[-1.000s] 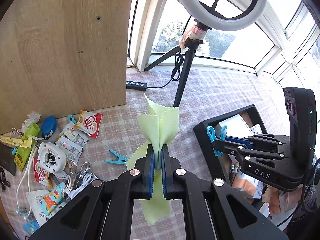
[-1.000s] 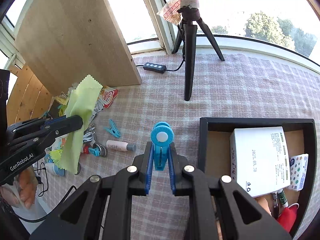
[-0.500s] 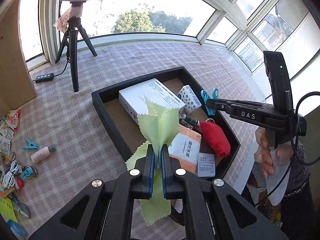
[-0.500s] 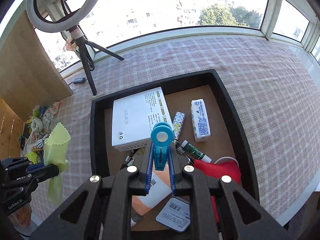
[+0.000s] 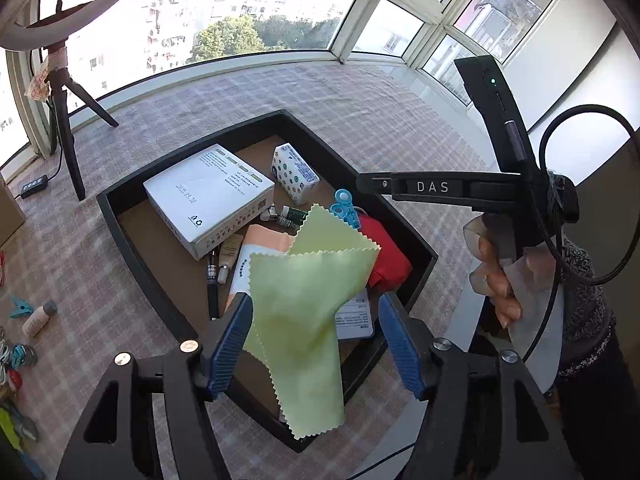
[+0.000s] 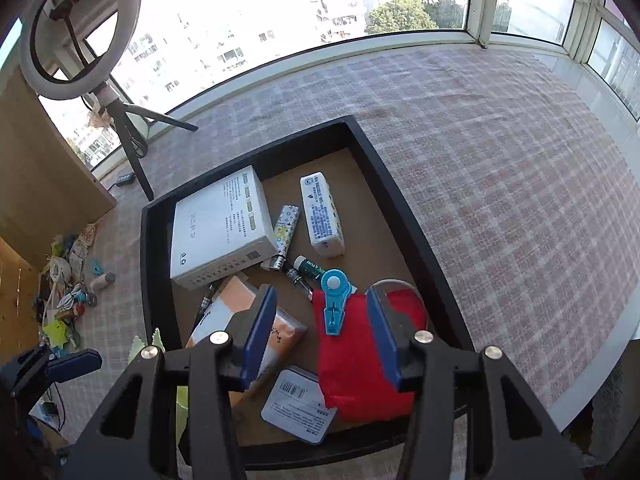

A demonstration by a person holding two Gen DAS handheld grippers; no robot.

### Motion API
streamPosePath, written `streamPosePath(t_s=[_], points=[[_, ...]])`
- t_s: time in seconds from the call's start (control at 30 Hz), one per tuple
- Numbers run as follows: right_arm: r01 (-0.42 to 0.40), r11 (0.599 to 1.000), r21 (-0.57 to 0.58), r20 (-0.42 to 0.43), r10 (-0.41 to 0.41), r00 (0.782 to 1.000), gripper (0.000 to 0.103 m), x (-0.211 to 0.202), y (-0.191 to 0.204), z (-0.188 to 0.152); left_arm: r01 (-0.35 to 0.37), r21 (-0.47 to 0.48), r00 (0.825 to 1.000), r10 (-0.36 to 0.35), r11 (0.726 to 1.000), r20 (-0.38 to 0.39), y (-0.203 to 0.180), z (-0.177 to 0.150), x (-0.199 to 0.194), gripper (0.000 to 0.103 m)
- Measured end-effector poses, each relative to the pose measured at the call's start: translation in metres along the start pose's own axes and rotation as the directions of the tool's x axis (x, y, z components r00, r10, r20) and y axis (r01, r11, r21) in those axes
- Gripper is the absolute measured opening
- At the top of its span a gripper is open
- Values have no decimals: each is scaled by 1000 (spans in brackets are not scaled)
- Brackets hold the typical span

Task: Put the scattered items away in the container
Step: 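Carry the clothespin and green cloth into the tray and open both tools, then move both tools back over the lotion bottle and white plug adapter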

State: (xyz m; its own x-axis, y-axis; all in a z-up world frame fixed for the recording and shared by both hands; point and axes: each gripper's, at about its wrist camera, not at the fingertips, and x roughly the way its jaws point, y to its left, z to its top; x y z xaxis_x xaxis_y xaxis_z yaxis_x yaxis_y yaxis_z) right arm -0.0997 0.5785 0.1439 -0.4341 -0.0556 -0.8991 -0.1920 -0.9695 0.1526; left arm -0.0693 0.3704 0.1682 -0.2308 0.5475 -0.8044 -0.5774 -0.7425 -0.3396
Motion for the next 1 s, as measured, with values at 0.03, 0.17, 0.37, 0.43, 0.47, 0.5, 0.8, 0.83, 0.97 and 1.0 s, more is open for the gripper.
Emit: streamPosePath(t_s=[0.03,0.17,0.37,0.43,0.47,0.5,0.8,0.83,0.97,1.0], points=[[4,1000,-7,4,-4,1000,48,-1,2,0,-15,5,1000,15,1000,5,0,0,-1,69],[-8,999,-32,11,8,1000,48,-2,12,0,-39,-5,999,39,999,9,7,-1,-3,68],[-43,994,-105,9,44,999,48,6,42,-5,-93,-33,995,94,995,25,35,-11,-15,66],[-56,988,-144,3,58,998,48,11,56,-6,-117,-58,993,118,991,27,52,-15,-21,66],[-63,984,-168,1,64,998,48,13,65,-7,-132,-72,991,134,989,29,61,-18,-25,66],[-68,979,-192,0,69,998,48,15,73,-8,-152,-87,987,155,985,32,70,-20,-28,66],[-144,897,-418,-55,133,990,48,37,165,-18,-287,-283,951,307,915,26,181,-50,-71,65],[-153,887,-436,-62,141,988,48,40,176,-18,-298,-312,947,321,902,25,195,-54,-77,65],[-204,841,-501,-103,176,979,48,50,215,-18,-333,-426,927,375,841,18,250,-70,-103,65],[-213,827,-521,-113,181,977,48,53,226,-20,-336,-456,923,385,824,15,264,-74,-110,65]])
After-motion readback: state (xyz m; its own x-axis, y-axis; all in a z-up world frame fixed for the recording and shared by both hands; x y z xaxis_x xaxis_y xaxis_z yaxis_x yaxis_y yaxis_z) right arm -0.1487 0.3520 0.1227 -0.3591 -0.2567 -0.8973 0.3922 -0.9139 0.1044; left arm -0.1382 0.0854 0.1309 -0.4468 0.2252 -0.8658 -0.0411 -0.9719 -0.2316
